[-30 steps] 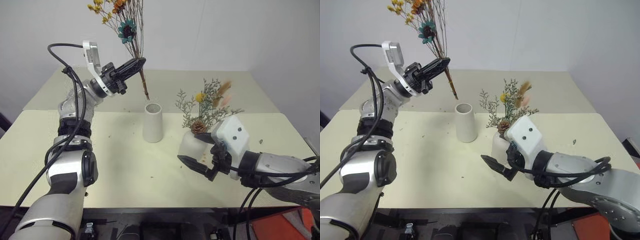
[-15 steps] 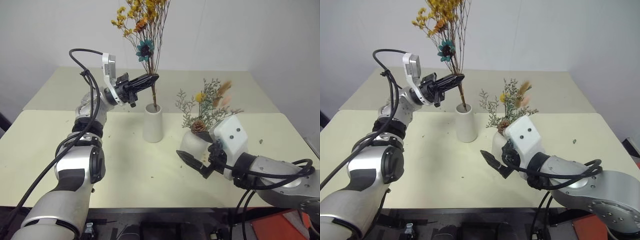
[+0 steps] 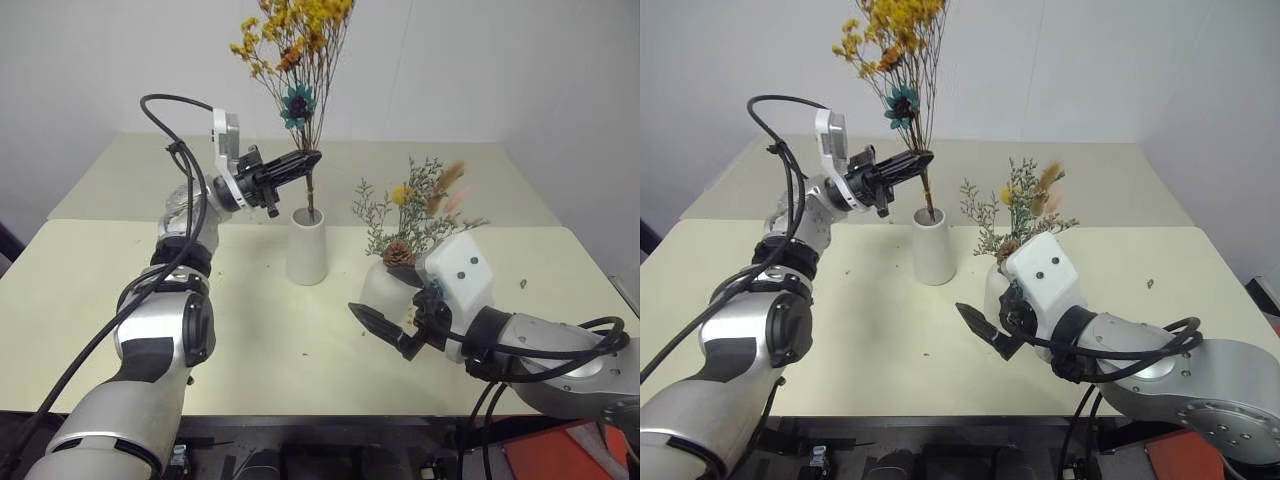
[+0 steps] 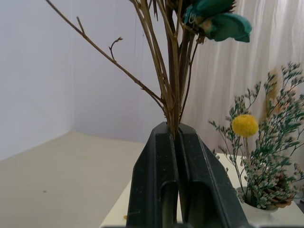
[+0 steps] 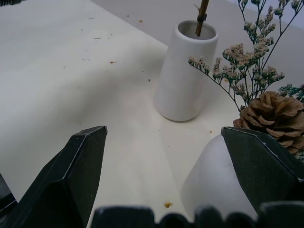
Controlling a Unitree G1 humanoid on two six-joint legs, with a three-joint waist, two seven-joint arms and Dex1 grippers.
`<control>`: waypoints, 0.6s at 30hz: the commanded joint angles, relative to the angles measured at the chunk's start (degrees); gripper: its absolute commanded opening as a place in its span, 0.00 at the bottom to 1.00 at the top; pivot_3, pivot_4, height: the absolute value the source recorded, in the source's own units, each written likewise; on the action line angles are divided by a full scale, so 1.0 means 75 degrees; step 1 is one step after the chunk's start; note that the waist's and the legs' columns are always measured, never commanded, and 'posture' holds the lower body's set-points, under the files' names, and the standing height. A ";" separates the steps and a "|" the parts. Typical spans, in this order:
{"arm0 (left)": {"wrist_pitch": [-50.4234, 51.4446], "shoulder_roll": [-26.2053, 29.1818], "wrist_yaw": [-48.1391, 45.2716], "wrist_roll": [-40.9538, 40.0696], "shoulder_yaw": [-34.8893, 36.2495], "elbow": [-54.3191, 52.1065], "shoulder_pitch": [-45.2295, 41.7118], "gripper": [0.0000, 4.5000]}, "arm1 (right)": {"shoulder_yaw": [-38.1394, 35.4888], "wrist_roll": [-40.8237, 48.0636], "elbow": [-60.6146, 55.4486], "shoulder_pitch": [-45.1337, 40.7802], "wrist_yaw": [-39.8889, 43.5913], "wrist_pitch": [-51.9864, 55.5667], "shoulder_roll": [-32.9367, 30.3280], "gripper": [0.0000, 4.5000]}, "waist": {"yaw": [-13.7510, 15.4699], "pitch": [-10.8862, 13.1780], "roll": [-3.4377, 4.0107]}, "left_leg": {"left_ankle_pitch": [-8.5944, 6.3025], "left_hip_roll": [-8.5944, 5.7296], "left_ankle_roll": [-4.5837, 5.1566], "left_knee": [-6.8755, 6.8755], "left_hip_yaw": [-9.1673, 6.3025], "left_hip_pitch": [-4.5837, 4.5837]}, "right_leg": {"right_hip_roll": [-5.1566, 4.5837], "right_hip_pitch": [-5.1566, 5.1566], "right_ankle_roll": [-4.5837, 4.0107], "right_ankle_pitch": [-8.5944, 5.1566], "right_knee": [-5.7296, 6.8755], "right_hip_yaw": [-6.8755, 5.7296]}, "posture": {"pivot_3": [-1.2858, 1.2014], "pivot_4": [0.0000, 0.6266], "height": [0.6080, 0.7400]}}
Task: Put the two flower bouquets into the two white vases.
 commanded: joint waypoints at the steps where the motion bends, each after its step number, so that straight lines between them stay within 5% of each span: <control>1: -0.0227 -0.0043 -0.0041 0.0093 -0.0013 0.0007 -0.0009 0.01 | -0.0033 0.0097 -0.0163 -0.0068 -0.0067 -0.0301 -0.0120 1.00 | -0.0009 0.0000 0.0000 | 0.0000 0.0000 0.0000 0.0000 0.0000 0.0000 | 0.0000 0.0000 0.0000 0.0000 0.0000 0.0000 | 0.52 0.24 1.00; 18: -0.0810 -0.0072 0.0381 0.0588 -0.0067 0.0397 0.0285 0.01 | 0.0041 0.0037 -0.0212 0.0054 -0.0194 -0.0505 -0.0299 1.00 | 0.0001 0.0000 0.0000 | 0.0000 0.0001 0.0000 0.0000 0.0000 0.0000 | 0.0000 0.0000 0.0000 0.0001 0.0001 0.0000 | 0.52 0.24 1.00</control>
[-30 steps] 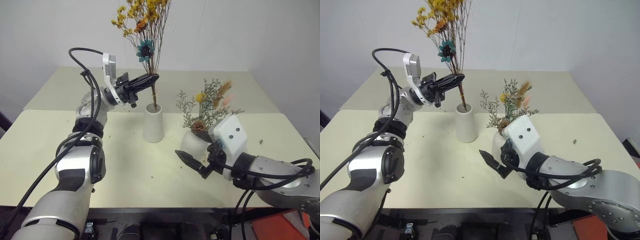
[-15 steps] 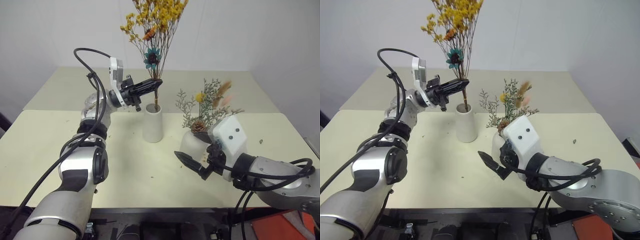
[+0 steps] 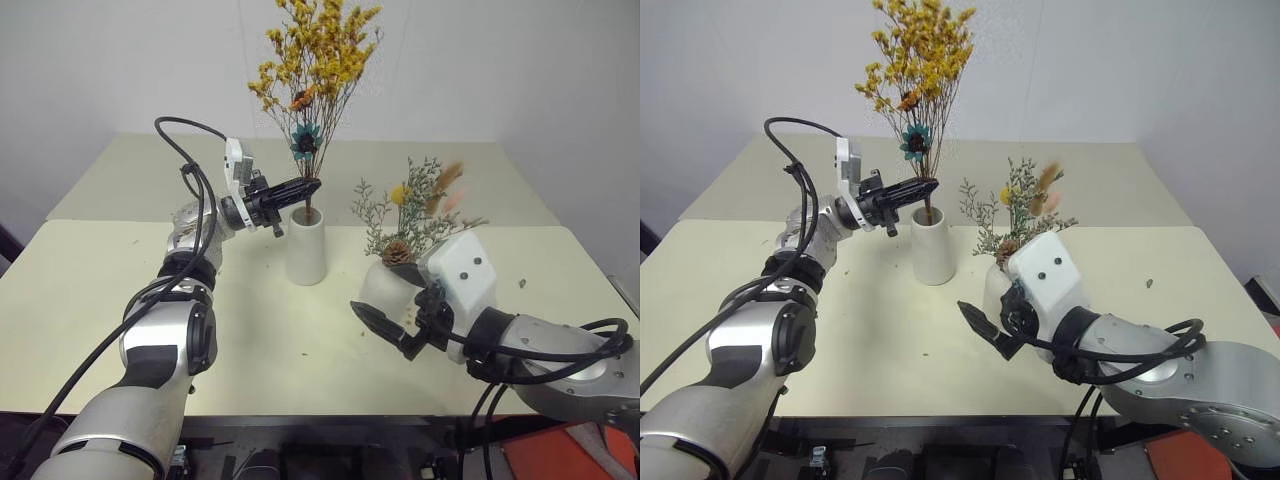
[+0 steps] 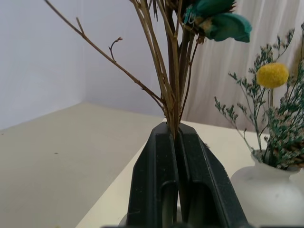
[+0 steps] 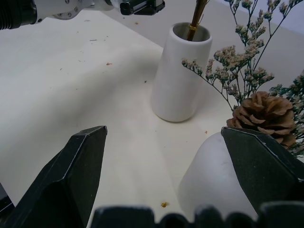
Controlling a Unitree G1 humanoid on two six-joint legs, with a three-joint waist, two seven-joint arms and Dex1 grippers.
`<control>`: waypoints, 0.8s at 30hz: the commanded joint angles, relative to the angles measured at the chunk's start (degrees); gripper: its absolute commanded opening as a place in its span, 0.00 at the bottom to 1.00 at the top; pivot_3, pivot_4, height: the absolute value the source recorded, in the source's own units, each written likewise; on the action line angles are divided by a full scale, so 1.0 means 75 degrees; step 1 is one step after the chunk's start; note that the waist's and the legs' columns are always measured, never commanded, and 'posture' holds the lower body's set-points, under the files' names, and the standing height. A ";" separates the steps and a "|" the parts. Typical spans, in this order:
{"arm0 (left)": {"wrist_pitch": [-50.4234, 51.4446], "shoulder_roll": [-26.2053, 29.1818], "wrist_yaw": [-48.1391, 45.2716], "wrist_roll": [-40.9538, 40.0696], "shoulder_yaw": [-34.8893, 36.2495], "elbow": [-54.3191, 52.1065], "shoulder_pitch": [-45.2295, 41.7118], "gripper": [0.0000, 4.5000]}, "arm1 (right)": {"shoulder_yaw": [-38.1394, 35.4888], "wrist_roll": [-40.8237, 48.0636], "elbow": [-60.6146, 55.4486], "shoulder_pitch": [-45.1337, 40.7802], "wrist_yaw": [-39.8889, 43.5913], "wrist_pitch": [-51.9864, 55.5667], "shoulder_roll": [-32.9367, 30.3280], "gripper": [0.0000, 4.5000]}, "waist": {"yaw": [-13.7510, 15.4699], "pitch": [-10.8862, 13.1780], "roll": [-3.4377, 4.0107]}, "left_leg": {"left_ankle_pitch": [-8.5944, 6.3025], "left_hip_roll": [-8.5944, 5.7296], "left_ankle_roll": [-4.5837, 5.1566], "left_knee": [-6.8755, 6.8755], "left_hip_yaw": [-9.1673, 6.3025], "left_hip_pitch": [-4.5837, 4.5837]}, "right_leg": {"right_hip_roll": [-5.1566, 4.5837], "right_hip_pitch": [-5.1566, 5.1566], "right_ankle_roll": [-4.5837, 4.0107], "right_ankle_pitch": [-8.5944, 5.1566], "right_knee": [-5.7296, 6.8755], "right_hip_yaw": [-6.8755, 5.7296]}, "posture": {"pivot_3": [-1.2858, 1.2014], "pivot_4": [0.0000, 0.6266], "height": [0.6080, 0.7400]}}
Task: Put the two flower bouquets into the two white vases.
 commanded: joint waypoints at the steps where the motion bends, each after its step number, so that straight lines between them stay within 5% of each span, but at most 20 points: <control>1: -0.0188 0.0006 0.0026 0.0051 0.0011 -0.0016 -0.0078 0.01 | -0.0065 -0.0040 -0.0125 -0.0024 -0.0018 -0.0252 -0.0081 1.00 | 0.0000 0.0000 0.0000 | 0.0000 0.0000 0.0000 0.0000 0.0000 0.0000 | 0.0000 0.0000 0.0000 0.0000 0.0000 0.0000 | 0.52 0.24 1.00; 7: -0.0160 0.0049 0.0005 0.0110 0.0046 0.0009 -0.0009 0.01 | -0.0043 -0.0094 -0.0113 0.0017 0.0025 -0.0283 -0.0073 1.00 | -0.0001 0.0000 0.0000 | 0.0000 0.0000 0.0000 0.0000 0.0000 0.0000 | 0.0000 0.0000 0.0000 0.0000 0.0000 0.0000 | 0.52 0.24 1.00; 21: -0.0366 0.0857 -0.0813 0.0237 -0.0294 -0.1090 0.0804 1.00 | -0.0026 -0.0113 -0.0073 0.0027 0.0126 -0.0293 -0.0091 1.00 | -0.0006 0.0000 0.0000 | 0.0000 0.0004 0.0000 -0.0001 0.0000 0.0002 | 0.0001 0.0000 -0.0001 0.0001 0.0001 0.0001 | 0.52 0.24 1.00; 24: -0.0152 0.1182 -0.1007 0.0029 -0.0235 -0.1557 0.1079 1.00 | 0.0015 -0.0171 -0.0035 0.0011 0.0195 -0.0276 -0.0062 1.00 | -0.0005 0.0000 0.0000 | 0.0000 0.0004 0.0000 0.0000 0.0000 0.0002 | 0.0000 0.0001 -0.0001 0.0001 0.0001 0.0001 | 0.52 0.24 1.00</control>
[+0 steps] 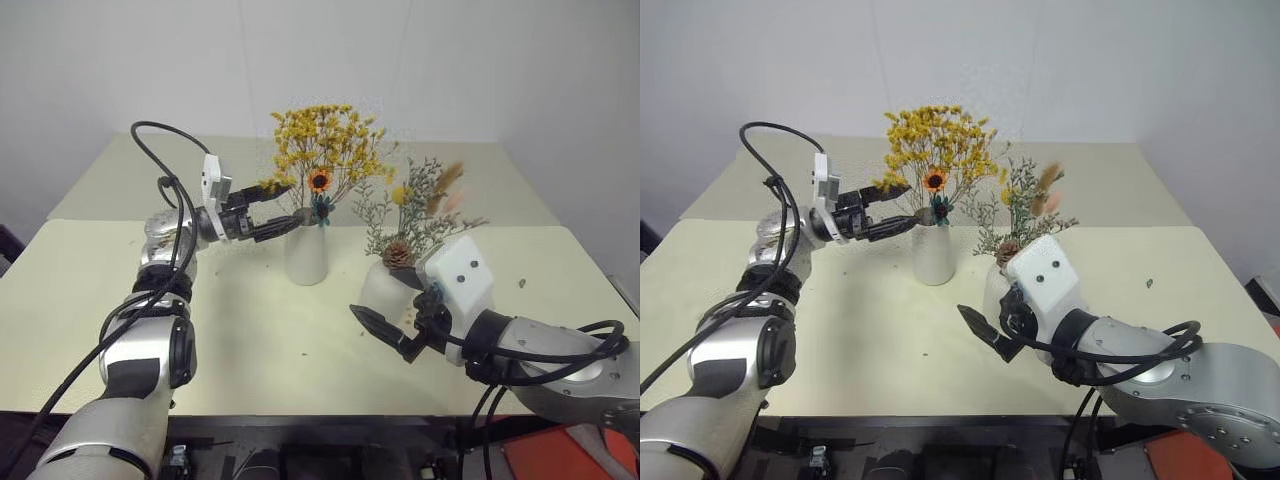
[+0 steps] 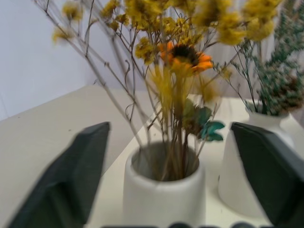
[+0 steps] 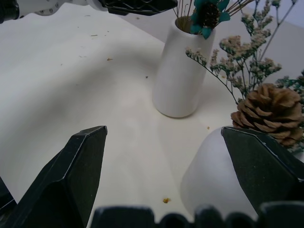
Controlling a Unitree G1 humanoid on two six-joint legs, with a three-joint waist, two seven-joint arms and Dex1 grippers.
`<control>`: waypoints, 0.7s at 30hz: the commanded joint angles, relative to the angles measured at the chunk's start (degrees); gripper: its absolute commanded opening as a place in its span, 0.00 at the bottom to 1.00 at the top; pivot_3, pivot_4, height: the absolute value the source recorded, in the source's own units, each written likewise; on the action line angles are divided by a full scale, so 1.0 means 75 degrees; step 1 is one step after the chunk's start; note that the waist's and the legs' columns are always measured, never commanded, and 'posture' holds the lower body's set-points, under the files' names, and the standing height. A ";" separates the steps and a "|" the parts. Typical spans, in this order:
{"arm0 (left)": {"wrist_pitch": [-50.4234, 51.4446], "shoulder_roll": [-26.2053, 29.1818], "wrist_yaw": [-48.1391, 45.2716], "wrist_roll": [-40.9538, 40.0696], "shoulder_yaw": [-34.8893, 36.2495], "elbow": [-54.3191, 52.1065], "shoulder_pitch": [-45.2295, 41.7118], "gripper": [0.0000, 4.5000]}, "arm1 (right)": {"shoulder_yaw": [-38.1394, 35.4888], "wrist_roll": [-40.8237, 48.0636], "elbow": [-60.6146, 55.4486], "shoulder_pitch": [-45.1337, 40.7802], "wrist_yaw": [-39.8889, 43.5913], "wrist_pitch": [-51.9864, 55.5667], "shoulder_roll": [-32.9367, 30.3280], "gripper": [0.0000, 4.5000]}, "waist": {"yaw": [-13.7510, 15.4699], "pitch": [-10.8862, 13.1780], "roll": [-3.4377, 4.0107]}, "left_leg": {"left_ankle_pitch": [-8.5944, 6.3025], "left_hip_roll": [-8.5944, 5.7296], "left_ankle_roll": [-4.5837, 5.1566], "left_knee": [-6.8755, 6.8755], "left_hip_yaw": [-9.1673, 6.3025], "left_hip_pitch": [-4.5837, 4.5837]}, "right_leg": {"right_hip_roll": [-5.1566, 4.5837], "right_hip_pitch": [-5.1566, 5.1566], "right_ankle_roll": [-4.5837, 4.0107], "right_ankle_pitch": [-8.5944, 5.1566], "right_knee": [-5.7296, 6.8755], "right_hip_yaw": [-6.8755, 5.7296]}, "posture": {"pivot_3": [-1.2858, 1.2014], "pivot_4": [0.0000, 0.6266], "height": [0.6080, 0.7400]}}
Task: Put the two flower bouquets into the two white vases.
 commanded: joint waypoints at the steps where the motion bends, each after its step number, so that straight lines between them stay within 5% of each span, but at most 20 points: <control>1: 0.0184 0.0371 -0.0181 -0.0210 0.0067 -0.0708 0.0197 1.00 | -0.0048 -0.0101 -0.0046 -0.0060 0.0115 -0.0224 -0.0018 1.00 | 0.0000 0.0000 0.0000 | 0.0000 0.0001 0.0000 0.0000 0.0000 0.0000 | 0.0000 0.0000 0.0000 0.0000 0.0000 0.0000 | 0.52 0.24 1.00; 13: 0.1874 0.1632 -0.0611 -0.0781 -0.0040 -0.3842 0.1978 1.00 | -0.0322 -0.0122 -0.0113 0.0168 0.0413 -0.0251 -0.0226 1.00 | -0.0004 0.0000 0.0001 | 0.0000 0.0006 0.0000 0.0000 0.0000 0.0003 | 0.0001 -0.0001 -0.0001 0.0000 0.0002 0.0000 | 0.52 0.24 1.00; 21: 0.3180 0.2377 0.0186 -0.1521 0.0297 -0.6607 0.3273 1.00 | -0.3314 0.0364 -0.0567 0.2541 0.2070 -0.0425 -0.1441 1.00 | 0.0045 -0.0001 0.0000 | 0.0000 0.0010 0.0000 0.0000 0.0003 0.0011 | -0.0003 0.0011 0.0000 -0.0002 -0.0008 -0.0001 | 0.52 0.24 1.00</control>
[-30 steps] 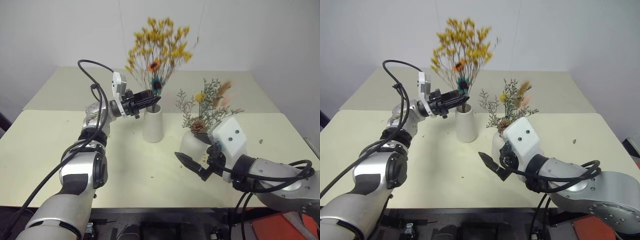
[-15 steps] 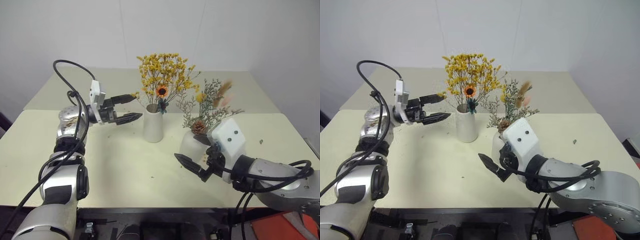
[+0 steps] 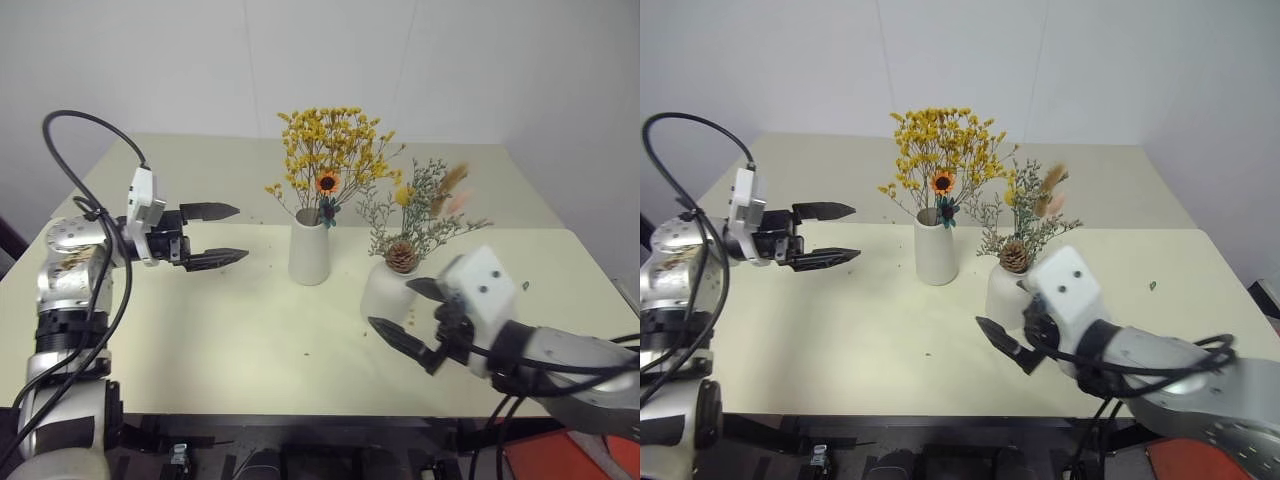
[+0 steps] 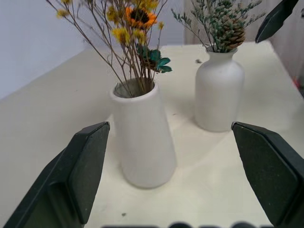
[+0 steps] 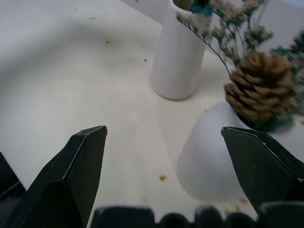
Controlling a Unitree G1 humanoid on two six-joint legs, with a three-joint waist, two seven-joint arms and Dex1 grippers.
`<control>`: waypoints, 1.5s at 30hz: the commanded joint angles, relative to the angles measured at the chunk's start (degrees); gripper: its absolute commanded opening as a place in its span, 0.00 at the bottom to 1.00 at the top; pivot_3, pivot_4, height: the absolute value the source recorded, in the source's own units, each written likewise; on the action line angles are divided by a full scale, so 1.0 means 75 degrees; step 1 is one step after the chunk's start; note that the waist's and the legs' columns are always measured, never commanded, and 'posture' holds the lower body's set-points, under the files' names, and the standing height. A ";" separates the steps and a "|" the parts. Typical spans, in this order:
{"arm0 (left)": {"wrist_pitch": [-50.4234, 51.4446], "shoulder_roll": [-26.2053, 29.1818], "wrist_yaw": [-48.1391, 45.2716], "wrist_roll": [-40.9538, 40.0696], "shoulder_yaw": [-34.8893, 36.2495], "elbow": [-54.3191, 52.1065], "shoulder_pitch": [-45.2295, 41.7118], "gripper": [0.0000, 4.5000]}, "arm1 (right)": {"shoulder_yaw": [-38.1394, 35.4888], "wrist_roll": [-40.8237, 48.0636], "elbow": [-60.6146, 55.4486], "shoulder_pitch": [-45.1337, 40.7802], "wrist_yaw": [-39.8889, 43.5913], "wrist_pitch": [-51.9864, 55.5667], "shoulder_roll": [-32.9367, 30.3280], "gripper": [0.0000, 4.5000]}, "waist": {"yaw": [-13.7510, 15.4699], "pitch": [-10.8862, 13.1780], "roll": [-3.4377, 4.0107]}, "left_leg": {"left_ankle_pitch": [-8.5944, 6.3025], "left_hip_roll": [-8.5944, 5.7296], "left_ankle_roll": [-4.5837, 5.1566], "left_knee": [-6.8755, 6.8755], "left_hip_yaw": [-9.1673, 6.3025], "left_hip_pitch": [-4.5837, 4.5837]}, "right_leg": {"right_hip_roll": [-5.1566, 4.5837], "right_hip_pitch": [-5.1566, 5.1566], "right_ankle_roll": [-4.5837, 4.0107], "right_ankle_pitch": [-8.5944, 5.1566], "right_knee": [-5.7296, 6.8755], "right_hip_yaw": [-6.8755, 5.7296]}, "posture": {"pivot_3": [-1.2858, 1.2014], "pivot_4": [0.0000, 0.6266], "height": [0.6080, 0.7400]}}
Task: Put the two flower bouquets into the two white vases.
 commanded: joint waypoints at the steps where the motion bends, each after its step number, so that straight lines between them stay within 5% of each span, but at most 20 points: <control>1: 0.0514 0.0222 0.0326 -0.0571 0.0240 -0.1258 0.0404 1.00 | -0.1966 -0.0003 -0.0201 0.1043 0.1281 -0.0027 -0.0310 1.00 | 0.0011 0.0000 0.0000 | 0.0000 0.0001 0.0000 0.0000 0.0000 0.0004 | 0.0001 0.0007 0.0001 0.0000 -0.0003 -0.0001 | 0.52 0.24 1.00; 5: 0.0816 0.0423 0.0658 -0.0734 0.0269 -0.1812 0.0816 1.00 | -0.3889 -0.1193 0.0169 0.2650 0.3344 0.0347 -0.0364 1.00 | 0.0025 -0.0003 -0.0004 | 0.0000 0.0003 0.0000 0.0000 0.0001 0.0031 | 0.0006 0.0035 0.0040 -0.0024 -0.0009 -0.0005 | 0.52 0.24 1.00; 11: 0.1176 0.0868 0.0940 -0.1152 0.0627 -0.2831 0.1807 1.00 | -0.5242 -0.3361 0.1042 0.4037 0.5723 -0.0067 -0.0207 1.00 | -0.0025 -0.0007 -0.0005 | -0.0002 0.0008 -0.0001 -0.0010 0.0011 0.0085 | 0.0006 0.0082 0.0043 -0.0048 -0.0018 -0.0002 | 0.52 0.24 1.00; 25: 0.1155 0.1448 0.1559 -0.1517 0.1543 -0.3562 0.3007 1.00 | -0.5253 -0.5139 0.2007 0.3824 0.8063 -0.0718 -0.0283 1.00 | -0.0018 -0.0006 -0.0005 | -0.0003 0.0008 -0.0003 -0.0015 0.0012 0.0083 | 0.0004 0.0078 0.0006 -0.0073 -0.0021 -0.0006 | 0.52 0.24 1.00; 45: 0.1012 0.1720 0.2052 -0.1625 0.1992 -0.3780 0.3374 1.00 | -0.5053 -0.5417 0.2539 0.2971 0.9122 -0.0580 -0.0406 1.00 | -0.0008 -0.0006 -0.0005 | -0.0004 0.0008 -0.0005 -0.0018 0.0016 0.0082 | 0.0001 0.0073 0.0002 -0.0076 -0.0022 -0.0006 | 0.52 0.24 1.00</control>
